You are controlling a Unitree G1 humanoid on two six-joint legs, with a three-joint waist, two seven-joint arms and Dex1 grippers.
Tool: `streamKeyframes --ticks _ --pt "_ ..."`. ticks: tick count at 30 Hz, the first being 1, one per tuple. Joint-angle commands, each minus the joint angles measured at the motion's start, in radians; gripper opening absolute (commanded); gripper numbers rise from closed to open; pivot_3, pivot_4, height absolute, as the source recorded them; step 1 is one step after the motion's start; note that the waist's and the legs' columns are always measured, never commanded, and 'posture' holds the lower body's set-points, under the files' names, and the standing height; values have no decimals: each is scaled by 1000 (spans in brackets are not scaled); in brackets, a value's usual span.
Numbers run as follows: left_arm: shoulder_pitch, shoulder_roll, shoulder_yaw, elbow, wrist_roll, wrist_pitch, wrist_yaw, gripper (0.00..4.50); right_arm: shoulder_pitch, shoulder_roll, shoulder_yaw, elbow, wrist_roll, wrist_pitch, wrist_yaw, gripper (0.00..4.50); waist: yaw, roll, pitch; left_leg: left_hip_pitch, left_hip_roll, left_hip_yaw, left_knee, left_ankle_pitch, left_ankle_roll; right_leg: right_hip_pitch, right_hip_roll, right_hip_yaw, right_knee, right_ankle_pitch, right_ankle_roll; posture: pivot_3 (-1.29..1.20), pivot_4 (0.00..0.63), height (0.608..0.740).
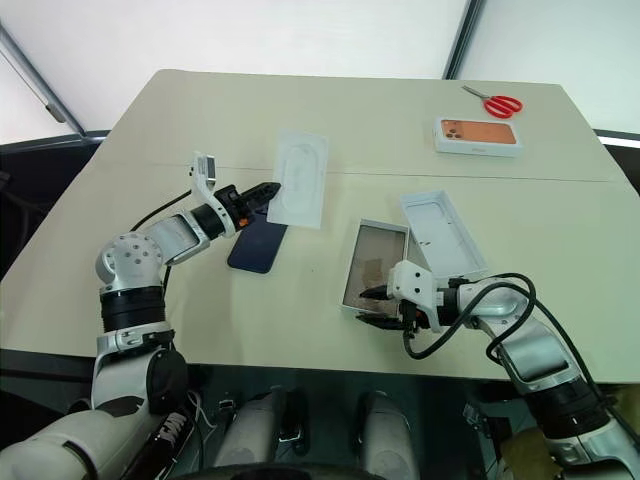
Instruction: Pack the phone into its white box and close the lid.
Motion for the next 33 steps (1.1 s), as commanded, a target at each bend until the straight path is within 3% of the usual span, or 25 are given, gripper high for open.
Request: streamKeyframes --ticks 1,11,17,23,28,33 --pt "5 -4 0 -48 -17 -31 3 0 -16 2 2 17 -21 -39 3 36 -1 0 0 0 0 0 0 0 0 0 0 0 0 0 0 0 150 738" --pt "-28 -83 154 8 -230 57 147 0 -180 112 90 153 -127 -161 -19 36 -2 -1 0 0 0 0 0 0 0 0 0 0 1 0 0 0 150 738" --pt "-9 -103 154 -8 -278 70 211 0 -308 216 111 338 -218 -266 -111 36 -3 -1 0 0 0 0 1 0 0 0 0 0 2 0 0 0 150 738" --pt "37 -123 124 -46 -295 78 255 0 -320 247 100 338 -161 -204 -59 36 -4 -1 0 0 0 0 1 1 0 0 0 0 2 0 1 0 150 738" --pt "59 -135 73 -74 -277 57 245 0 -308 220 47 298 -137 -191 -66 2433 -2 -1 0 0 0 0 1 1 0 0 0 0 2 0 1 0 150 738" --pt "68 -118 0 -74 -261 85 224 0 -275 131 -62 237 -72 -125 -54 2433 -1 -1 0 0 0 0 1 1 0 0 0 0 2 0 0 0 150 738"
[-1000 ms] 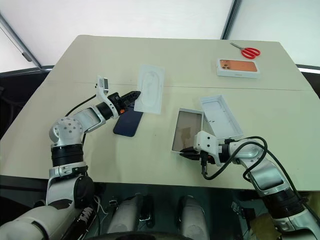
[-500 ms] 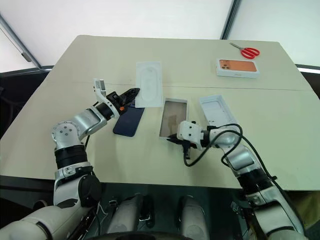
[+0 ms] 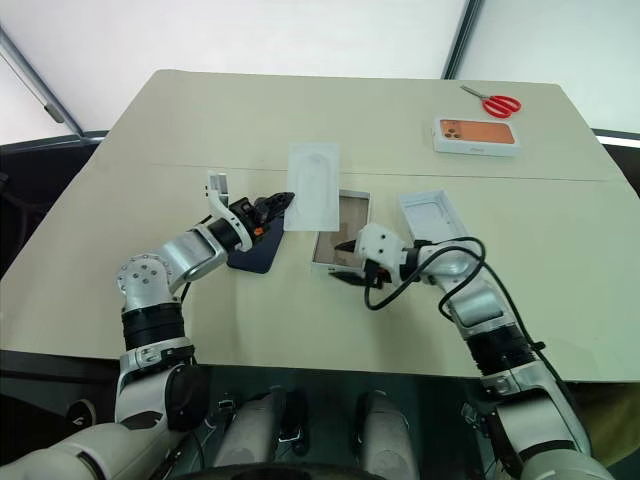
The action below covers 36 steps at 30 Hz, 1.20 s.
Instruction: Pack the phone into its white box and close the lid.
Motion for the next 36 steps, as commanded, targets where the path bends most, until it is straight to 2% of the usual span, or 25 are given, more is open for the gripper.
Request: streamKeyframes --ticks 1,7,13,22,25,29,36 --pt "10 24 -81 -47 17 20 -47 0 30 -85 -99 -66 59 47 24 2433 2 0 0 0 0 0 0 0 0 0 0 0 0 0 0 0 150 738" --pt "26 28 -112 -23 31 23 -50 0 48 -184 -183 8 52 7 14 2433 -3 0 0 0 0 0 0 0 0 0 0 0 0 0 0 0 150 738" --pt "15 7 -131 13 62 3 -47 0 -2 -119 -247 36 123 41 -49 2433 -3 0 0 0 0 0 0 0 0 0 0 0 0 0 0 0 150 738" --pt "30 -11 -136 19 71 23 -31 0 -8 -102 -228 36 106 27 -62 2433 -1 0 0 0 0 0 0 0 0 0 0 0 0 0 0 0 150 738" --pt "24 10 -141 25 90 17 -48 936 -12 -101 -225 45 100 18 -65 2501 -1 0 0 0 0 0 0 0 0 0 0 0 0 0 0 0 150 738" --pt "-15 80 -158 52 108 31 -111 2897 -24 -93 -214 61 92 3 -67 2501 -3 0 0 0 0 0 0 0 0 -1 0 0 1 0 0 0 150 738" --pt "-10 138 -218 -7 170 -34 -198 2897 -45 -74 -191 60 90 13 -69 2501 -2 0 0 0 0 0 0 0 0 -1 0 0 1 0 0 0 150 738"
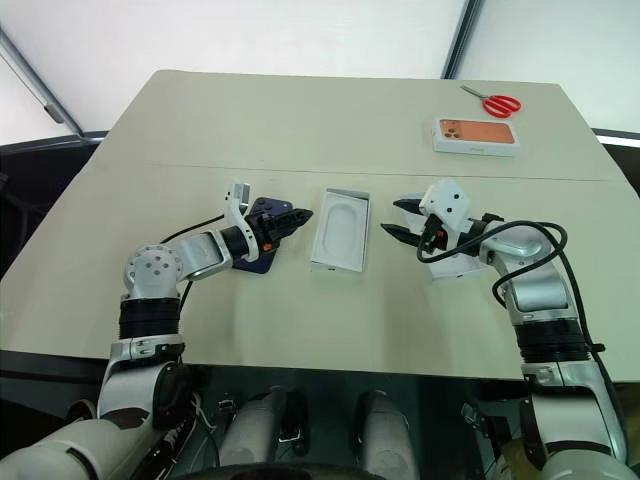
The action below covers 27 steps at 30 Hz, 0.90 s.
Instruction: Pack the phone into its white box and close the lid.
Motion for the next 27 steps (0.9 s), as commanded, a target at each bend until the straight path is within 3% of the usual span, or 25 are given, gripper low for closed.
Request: streamKeyframes --ticks 1,4,7,10,18,27 --pt "11 40 -65 -108 71 -100 -85 2897 -26 21 5 -36 18 23 -5 2501 -2 0 0 0 0 0 0 0 0 0 0 0 0 0 0 0 150 738" --pt "39 113 -116 -196 152 -208 -173 2897 -49 69 46 -100 33 143 -26 2501 -11 0 0 0 0 0 -1 0 0 -1 0 0 0 0 0 0 150 738" --pt "71 194 -153 -223 239 -315 -252 2964 -50 135 89 -137 31 187 -48 1688 -24 1 0 0 1 0 -2 1 -2 -1 0 1 0 0 -1 0 150 738" --pt "102 252 -157 -216 296 -406 -317 2964 -50 174 156 -119 -45 178 -84 145 -25 1 0 0 1 0 -2 1 -2 -2 0 1 0 0 -1 0 150 738" --pt "221 340 -161 -293 368 -580 -465 2964 -96 182 275 12 -211 118 -138 61 -25 1 0 -1 0 0 -2 0 -2 -3 -1 1 0 0 -1 0 150 738" --pt "267 343 -148 -308 407 -611 -452 2964 -208 251 314 223 -295 35 -184 61 -23 1 0 -1 0 1 -2 0 -2 -3 0 1 0 0 -1 0 150 738"
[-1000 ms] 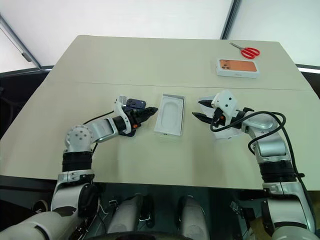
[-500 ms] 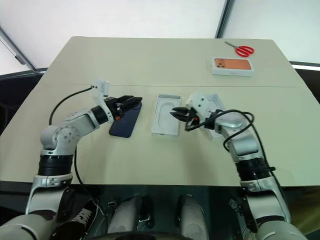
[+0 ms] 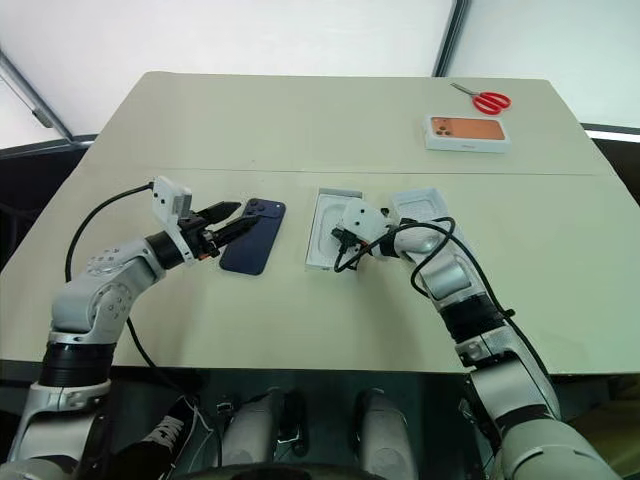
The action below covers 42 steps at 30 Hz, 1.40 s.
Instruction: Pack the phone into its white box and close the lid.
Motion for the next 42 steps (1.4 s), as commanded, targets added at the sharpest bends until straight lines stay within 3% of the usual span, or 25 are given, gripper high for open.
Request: streamKeyframes --ticks 1,9,14,18,25,33,42 --pt "-10 -1 15 -33 3 -15 3 2964 -18 12 3 40 -19 -29 -5 61 -1 0 0 0 0 0 0 0 0 0 0 0 0 0 0 0 150 738" --pt "-13 -29 5 -39 30 -31 37 2964 -144 63 0 285 -120 -114 -177 61 -5 0 0 0 0 0 0 0 0 0 0 0 1 0 0 0 150 738" --pt "-13 -36 7 -41 26 -19 37 2964 -154 83 -8 303 -111 -138 -166 61 -6 0 0 0 0 1 0 0 0 0 0 0 1 0 0 0 150 738" --pt "-10 -37 6 -39 33 -21 40 2964 -142 88 -37 257 -72 -120 -133 61 -7 0 0 0 0 1 0 0 0 0 1 0 1 0 0 0 150 738" --pt "-3 -47 8 -43 33 -19 44 2964 -87 40 -110 0 94 61 62 61 -5 1 0 0 0 0 0 0 0 0 0 1 1 0 0 0 150 738" --pt "-4 -58 1 -41 38 -17 43 2964 68 -75 -54 -262 168 222 264 61 -2 1 0 0 0 0 0 0 0 0 0 1 1 0 0 0 150 738" --pt "-18 -66 -6 -32 48 -14 50 2964 48 -62 55 -111 -47 40 121 61 -2 0 0 0 1 0 0 0 0 -1 0 1 1 0 0 0 150 738"
